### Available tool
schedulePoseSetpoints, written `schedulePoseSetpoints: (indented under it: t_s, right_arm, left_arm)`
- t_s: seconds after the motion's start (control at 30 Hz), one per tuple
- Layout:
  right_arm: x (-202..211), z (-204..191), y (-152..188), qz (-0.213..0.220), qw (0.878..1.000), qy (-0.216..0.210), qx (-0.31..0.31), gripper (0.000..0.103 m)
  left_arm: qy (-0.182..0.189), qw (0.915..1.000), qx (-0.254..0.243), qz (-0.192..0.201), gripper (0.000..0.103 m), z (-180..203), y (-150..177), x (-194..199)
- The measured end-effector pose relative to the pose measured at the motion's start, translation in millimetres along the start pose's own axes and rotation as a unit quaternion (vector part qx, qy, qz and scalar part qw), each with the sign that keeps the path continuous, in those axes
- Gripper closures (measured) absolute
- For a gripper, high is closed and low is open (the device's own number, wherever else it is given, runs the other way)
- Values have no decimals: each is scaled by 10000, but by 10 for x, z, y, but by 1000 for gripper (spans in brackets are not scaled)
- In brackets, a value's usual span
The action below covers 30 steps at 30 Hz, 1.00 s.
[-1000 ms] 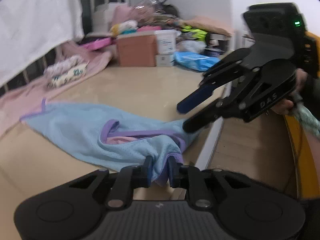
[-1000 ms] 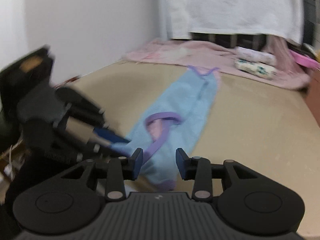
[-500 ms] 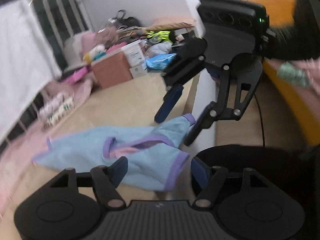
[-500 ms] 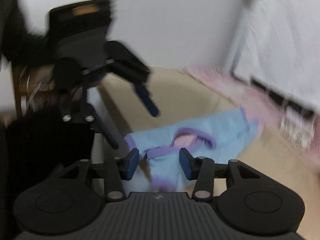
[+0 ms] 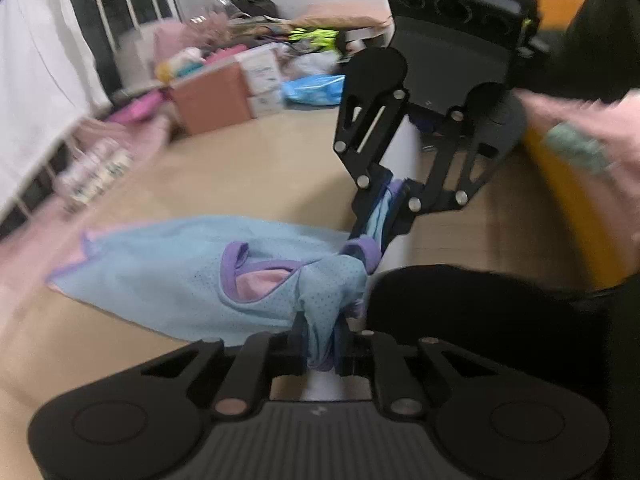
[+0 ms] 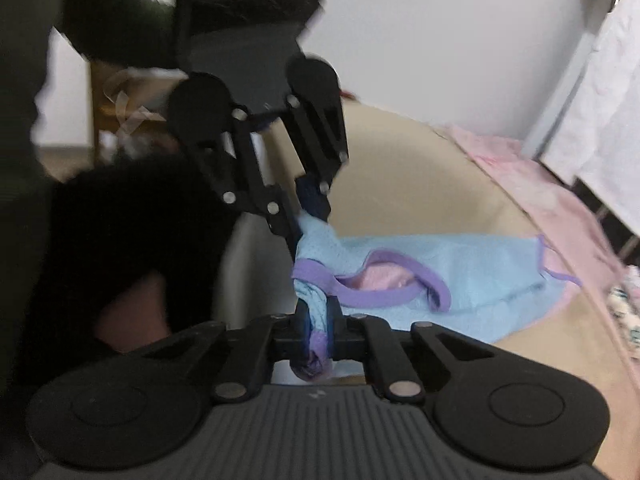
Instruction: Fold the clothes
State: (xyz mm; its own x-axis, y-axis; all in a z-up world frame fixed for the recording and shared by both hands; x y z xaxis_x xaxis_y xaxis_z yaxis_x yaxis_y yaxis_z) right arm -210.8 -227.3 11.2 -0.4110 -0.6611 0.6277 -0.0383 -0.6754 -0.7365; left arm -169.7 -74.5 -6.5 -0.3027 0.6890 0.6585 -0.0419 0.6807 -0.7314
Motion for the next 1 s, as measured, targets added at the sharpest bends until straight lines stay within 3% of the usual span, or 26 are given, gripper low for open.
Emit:
schedulePoseSetpoints:
  t_s: [0.1,0.23,0.27,0.33,0.4,0.47,0.5,0.57,0.6,0.63,0.7,0.77,0.83,0.87,0.93,0.97,1.0]
  right_arm:
    - [149,326,-147,361,9984,-186,-396,96]
    - [85,1055,-260,557,9945,38,-887,96]
    - [-20,1286,-257,497,9933,94,-1039,96]
    - [-278,1727,-208,303,9880,463,-1441,88]
    - [-459,2069,-121,102,9747,1013,-1990,66]
    - [-330,2163,-41,310,9613,1385,-2361,65]
    - [-265,2210,-1,414,9534,1569,-2544,57]
    - [20,2128,134,759,9385,1752,-2876,53]
    - [130,2029,205,911,9332,1698,-3033,52]
    - [193,1909,269,1028,9277,1601,-3213,51]
    - [165,1692,407,1035,9117,1500,-3682,51]
    - [70,1508,534,956,8934,1466,-4139,51]
    - [-42,1413,607,894,8791,1547,-4419,52]
    - [-84,1385,632,908,8712,1569,-4561,52]
    - [-126,1385,650,1042,8549,1572,-4833,66]
    - [-137,1380,667,1059,8490,1574,-4931,88]
    - [-166,1379,692,1003,8431,1564,-5046,99]
  left_arm:
    - [259,9966,666,411,93,-352,-160,217]
    - [-111,9848,1685,412,91,-1152,-298,-51]
    - [-213,9800,1941,394,87,-1356,-328,-131]
    - [-445,9656,2539,336,71,-1735,-339,-297]
    - [-733,9419,3268,252,59,-1988,-210,-415]
    - [-952,9224,3733,279,57,-2064,-50,-336]
    - [-979,9141,3913,420,50,-2034,27,-223]
    - [-977,9029,4118,746,35,-1870,113,-22]
    - [-976,8978,4200,900,33,-1780,146,70]
    - [-939,8964,4206,1038,33,-1685,136,116]
    - [-866,9015,4069,1193,31,-1504,42,92]
    - [-972,9096,3904,1039,34,-1404,-57,-67]
    - [-1099,9092,3932,813,64,-1378,-80,-215]
    - [-1052,9049,4047,796,92,-1372,-36,-217]
    - [-957,8957,4275,760,92,-1361,51,-222]
    - [-909,8909,4388,743,93,-1355,95,-224]
    - [-861,8859,4500,725,94,-1349,138,-226]
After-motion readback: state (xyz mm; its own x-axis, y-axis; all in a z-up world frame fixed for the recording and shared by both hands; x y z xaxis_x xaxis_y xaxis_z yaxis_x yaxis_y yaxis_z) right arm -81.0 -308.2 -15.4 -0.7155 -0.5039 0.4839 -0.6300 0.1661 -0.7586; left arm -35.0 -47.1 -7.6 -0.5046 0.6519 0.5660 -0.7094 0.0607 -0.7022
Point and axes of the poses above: each gripper's, at about its wrist camera, not at the fingertips, and x roughly against the way its jaws point, z to its right, y to its underside, the point moved 3 cm from there along -x, roughly the way its jaws point, and after that the axes turned 1 degree about z, right-handed, at the moved point
